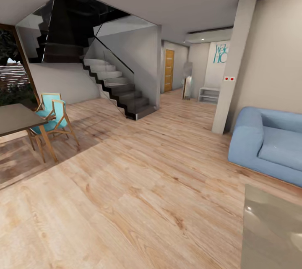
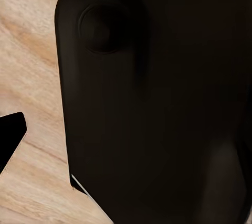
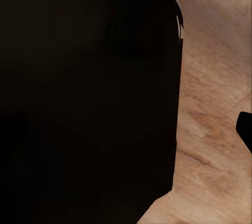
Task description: Turn on the radio receiver that's on the table in the living room.
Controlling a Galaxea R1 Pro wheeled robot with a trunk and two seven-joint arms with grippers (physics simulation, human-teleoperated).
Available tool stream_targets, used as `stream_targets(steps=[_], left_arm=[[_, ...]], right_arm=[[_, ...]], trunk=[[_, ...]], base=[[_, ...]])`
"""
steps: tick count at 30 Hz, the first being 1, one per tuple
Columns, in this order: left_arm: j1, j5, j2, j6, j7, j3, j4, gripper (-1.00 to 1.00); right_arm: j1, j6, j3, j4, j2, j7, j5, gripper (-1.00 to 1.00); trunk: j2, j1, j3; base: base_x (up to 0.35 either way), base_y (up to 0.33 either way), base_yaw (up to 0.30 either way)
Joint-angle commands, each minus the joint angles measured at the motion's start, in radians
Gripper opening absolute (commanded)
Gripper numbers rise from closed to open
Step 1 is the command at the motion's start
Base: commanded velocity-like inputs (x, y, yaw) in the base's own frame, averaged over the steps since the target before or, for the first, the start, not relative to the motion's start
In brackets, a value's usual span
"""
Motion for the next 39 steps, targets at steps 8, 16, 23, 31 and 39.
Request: stream_targets(steps=[8,16,23,31,39], left_arm=[[0.000,0.012,0.000,0.003,0.001,0.000,0.000,1.00],[0.000,0.015,0.001,0.003,0.001,0.000,0.000,1.00],[0.000,0.015,0.001,0.003,-0.002,0.000,0.000,1.00],[0.000,0.015,0.001,0.003,0.000,0.000,0.000,1.00],[0.000,0.015,0.001,0.003,0.001,0.000,0.000,1.00]], right_arm=[[0.000,0.000,0.000,0.000,0.000,0.000,0.000,1.00],[0.000,0.000,0.001,0.000,-0.001,-0.001,0.000,1.00],[0.000,0.000,0.000,0.000,-0.001,0.000,0.000,1.00],[0.000,0.000,0.003,0.000,0.000,0.000,0.004,1.00],[0.000,0.000,0.002,0.000,-0.002,0.000,0.005,1.00]], trunk=[[0.000,0.000,0.000],[0.000,0.000,0.000],[0.000,0.000,0.000],[0.000,0.000,0.000],[0.000,0.000,0.000]], base=[[0.322,0.020,0.000],[0.324,0.001,0.000],[0.324,0.000,0.000],[0.324,0.000,0.000],[0.324,0.000,0.000]])
